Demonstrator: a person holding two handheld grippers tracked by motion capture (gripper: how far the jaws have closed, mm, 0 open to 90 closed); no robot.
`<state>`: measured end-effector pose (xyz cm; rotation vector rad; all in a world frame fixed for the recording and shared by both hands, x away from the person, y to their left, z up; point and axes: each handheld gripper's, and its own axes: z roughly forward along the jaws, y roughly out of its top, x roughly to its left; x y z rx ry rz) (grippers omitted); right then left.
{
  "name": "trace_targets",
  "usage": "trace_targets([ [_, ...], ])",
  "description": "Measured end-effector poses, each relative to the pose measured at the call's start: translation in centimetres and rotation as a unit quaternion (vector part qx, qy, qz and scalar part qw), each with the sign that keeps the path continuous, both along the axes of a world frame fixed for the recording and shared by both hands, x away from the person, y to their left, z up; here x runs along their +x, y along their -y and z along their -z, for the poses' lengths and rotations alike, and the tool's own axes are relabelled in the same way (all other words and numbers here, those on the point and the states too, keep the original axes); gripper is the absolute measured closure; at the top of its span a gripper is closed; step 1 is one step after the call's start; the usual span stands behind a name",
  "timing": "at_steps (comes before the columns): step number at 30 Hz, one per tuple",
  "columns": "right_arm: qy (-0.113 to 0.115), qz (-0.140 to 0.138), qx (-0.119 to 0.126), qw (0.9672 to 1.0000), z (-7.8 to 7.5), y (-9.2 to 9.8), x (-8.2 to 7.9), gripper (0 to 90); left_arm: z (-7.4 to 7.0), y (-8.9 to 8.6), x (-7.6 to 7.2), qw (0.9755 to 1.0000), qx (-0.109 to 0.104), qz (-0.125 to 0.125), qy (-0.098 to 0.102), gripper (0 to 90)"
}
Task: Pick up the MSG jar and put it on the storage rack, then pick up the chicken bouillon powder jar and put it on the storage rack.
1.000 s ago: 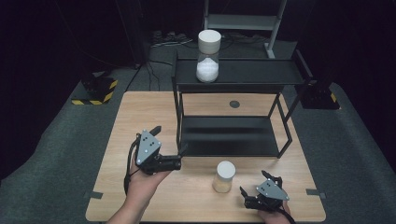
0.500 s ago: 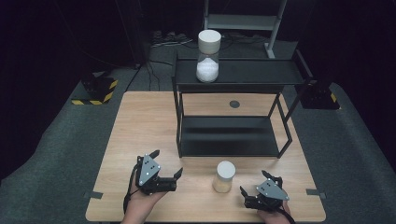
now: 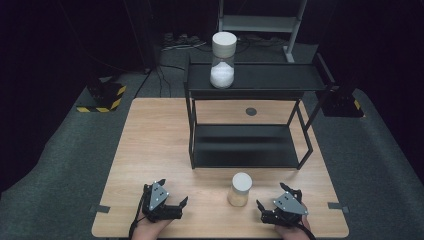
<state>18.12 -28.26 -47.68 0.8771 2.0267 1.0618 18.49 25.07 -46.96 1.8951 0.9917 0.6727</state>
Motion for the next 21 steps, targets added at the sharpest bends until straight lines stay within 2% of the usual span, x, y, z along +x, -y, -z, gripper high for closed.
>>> trace_targets([
  [3,0.001,0.001,0.003,1.0,0.0,0.1,0.0,0.0,0.0,0.4,0.3,0.9996,0.026,0.004,-0.011,0.4],
  [5,0.002,0.002,0.005,1.0,0.1,0.1,-0.1,0.0,0.1,0.6,0.1,0.9994,0.032,0.008,-0.004,0.4],
  [10,0.006,0.003,0.01,0.9999,0.2,0.2,-0.2,0.0,-0.2,1.7,-0.2,0.9972,0.073,0.017,-0.004,0.5],
  [13,0.006,0.001,0.013,0.9999,0.3,0.4,-0.2,0.0,-0.4,2.1,-0.1,0.996,0.087,0.022,-0.005,0.8],
  [16,0.004,-0.003,0.011,0.9999,0.2,0.4,-0.1,0.0,-0.4,2.2,0.0,0.9956,0.09,0.022,-0.008,0.9],
  [21,0.005,0.001,0.016,0.9999,0.3,0.5,-0.2,0.0,-0.5,2.0,0.1,0.9963,0.084,0.018,-0.012,0.9],
])
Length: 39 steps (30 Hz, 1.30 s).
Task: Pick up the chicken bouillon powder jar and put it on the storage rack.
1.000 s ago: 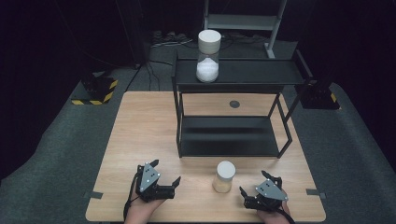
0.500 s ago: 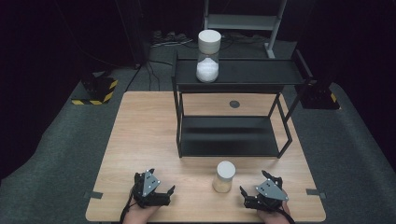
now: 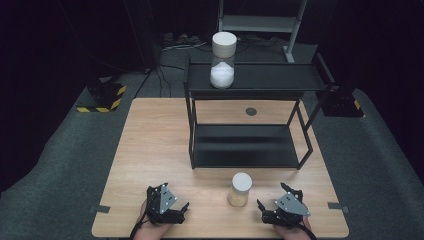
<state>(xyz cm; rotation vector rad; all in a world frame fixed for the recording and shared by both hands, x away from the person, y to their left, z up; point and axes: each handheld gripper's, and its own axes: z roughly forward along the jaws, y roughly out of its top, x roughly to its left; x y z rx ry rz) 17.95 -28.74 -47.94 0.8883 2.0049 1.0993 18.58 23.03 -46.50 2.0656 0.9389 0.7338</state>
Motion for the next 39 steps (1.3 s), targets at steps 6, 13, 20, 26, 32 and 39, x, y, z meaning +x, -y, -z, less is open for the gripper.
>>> trace_targets([
  [6,0.007,-0.002,-0.004,1.0,0.1,-0.1,-0.2,0.0,0.0,-0.3,0.1,1.0,-0.008,-0.002,-0.003,0.9],
  [13,0.008,-0.01,0.006,0.9999,0.0,0.1,-0.3,0.0,0.0,-0.1,0.0,1.0,0.001,0.007,0.002,0.9],
  [20,0.025,-0.016,0.028,0.9992,-0.9,0.8,-0.8,0.0,0.0,-0.1,0.0,1.0,0.001,0.009,0.0,0.9],
  [26,0.023,-0.023,0.047,0.9984,-1.5,1.2,-1.1,0.0,0.0,0.0,0.0,1.0,0.002,0.003,0.001,0.9],
  [32,0.02,-0.035,0.068,0.9968,-2.2,1.3,-1.4,0.1,0.0,0.0,0.0,1.0,0.004,0.008,0.0,0.9],
  [39,0.026,-0.054,0.081,0.9949,-2.5,0.6,-1.5,0.0,0.0,0.0,0.0,0.9999,0.005,0.011,0.001,0.9],
])
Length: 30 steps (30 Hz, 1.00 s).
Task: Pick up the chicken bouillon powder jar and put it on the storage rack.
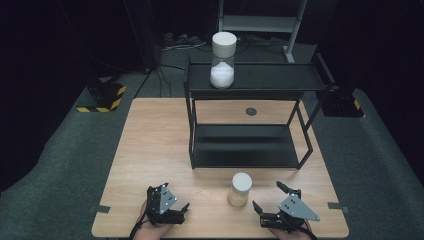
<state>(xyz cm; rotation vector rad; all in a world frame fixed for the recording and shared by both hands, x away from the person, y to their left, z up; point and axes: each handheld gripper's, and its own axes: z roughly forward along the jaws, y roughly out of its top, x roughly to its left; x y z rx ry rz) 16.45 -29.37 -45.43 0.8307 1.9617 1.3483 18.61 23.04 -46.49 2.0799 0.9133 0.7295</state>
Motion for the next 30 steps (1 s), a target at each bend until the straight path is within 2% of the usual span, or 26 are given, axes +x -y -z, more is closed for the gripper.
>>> trace_targets([
  [7,-0.007,-0.011,0.01,0.9999,0.2,-1.1,0.3,0.0,0.0,0.0,0.0,1.0,0.004,0.005,0.001,0.9],
  [13,0.001,-0.018,0.023,0.9996,0.2,-2.1,0.3,0.0,0.0,-0.1,0.0,1.0,0.002,0.008,0.002,0.9],
  [30,-0.006,-0.021,0.032,0.9992,0.7,-3.8,1.5,0.0,0.1,-0.3,0.0,1.0,-0.006,0.008,0.001,0.9],
])
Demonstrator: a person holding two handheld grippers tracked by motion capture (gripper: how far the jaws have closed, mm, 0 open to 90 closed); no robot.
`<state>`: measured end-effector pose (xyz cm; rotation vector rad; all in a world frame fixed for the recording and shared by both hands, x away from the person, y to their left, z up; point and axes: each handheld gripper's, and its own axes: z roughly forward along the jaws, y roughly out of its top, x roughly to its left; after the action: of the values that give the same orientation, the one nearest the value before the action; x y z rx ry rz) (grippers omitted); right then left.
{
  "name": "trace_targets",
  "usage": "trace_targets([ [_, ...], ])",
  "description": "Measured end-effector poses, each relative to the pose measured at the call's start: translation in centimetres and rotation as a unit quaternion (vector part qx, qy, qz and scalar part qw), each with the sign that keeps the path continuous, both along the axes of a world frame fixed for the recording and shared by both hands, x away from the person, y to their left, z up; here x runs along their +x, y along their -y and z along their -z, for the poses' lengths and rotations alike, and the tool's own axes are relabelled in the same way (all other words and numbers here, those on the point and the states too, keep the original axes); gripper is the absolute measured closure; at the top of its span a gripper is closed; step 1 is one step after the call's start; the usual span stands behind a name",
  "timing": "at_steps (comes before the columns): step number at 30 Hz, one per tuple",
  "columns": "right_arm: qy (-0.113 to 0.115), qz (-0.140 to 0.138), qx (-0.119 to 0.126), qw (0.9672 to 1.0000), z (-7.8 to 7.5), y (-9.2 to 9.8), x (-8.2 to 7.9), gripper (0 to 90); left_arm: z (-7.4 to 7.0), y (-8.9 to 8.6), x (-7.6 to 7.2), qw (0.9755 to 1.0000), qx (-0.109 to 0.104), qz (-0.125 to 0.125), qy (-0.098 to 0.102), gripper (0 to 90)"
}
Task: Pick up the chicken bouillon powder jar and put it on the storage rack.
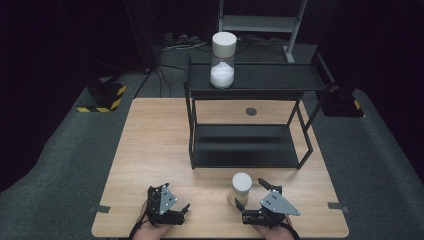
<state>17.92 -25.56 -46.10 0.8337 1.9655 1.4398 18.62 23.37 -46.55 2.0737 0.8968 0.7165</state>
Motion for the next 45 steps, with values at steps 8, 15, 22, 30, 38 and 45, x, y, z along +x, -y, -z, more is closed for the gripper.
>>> trace_targets([
  [8,-0.009,-0.013,0.0,0.9999,0.6,-0.2,0.8,7.5,0.0,-0.1,0.0,1.0,-0.004,0.0,0.0,0.9],
  [15,-0.005,-0.027,-0.001,0.9996,0.8,-0.5,1.2,15.2,0.0,-0.1,0.1,1.0,-0.003,0.001,-0.001,0.9],
  [22,-0.005,-0.029,0.0,0.9996,0.7,-0.6,1.6,22.4,0.0,-0.4,0.1,1.0,-0.009,0.002,-0.003,0.9],
  [30,-0.011,-0.03,0.026,0.9992,1.5,-0.1,2.2,33.5,0.0,-0.4,0.2,0.9999,-0.009,0.003,-0.004,0.9],
  [38,-0.007,-0.032,0.034,0.9989,1.9,0.1,2.2,34.3,0.0,-0.4,0.2,0.9999,-0.01,0.004,-0.003,0.9],
  [45,-0.007,-0.03,0.032,0.999,1.8,0.0,2.2,34.5,0.0,-0.4,0.2,0.9999,-0.011,0.002,-0.004,0.9],
])
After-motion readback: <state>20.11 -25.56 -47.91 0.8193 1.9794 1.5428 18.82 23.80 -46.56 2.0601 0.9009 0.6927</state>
